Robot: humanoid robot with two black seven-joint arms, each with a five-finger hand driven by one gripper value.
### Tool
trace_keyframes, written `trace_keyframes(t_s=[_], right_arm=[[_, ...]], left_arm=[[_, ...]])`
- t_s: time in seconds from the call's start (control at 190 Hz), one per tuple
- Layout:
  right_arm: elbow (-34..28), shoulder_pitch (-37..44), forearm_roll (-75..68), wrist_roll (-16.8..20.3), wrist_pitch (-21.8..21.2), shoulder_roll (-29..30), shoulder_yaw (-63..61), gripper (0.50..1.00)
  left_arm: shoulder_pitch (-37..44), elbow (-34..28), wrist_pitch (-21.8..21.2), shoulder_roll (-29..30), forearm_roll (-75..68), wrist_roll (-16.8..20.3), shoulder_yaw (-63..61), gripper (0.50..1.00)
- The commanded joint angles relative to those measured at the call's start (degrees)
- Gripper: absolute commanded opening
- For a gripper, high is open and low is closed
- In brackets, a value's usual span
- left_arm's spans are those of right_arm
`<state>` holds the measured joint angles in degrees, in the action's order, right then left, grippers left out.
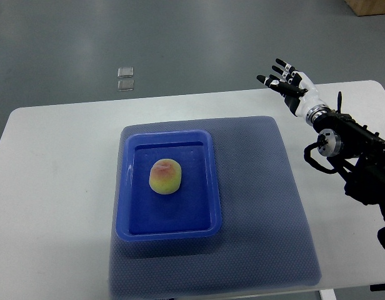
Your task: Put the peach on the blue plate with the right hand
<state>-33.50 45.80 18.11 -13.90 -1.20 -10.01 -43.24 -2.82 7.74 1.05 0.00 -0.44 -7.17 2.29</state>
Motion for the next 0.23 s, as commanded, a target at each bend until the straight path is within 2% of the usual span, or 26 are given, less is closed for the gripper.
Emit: trace_keyframes(t_s=[0.0,0.221], right_arm=[[0.01,-0.36,-0.01,-0.16,-0.20,0.26,0.00,0.930],[0.01,-0.45,0.08,-0.16,-0.12,0.26,0.17,0.930]], left_arm=[[0.01,0.00,0.01,0.00,0.00,-0.04,0.00,1.000],[0.01,0.00,0.01,0.00,0.00,-0.04,-0.09,1.000]])
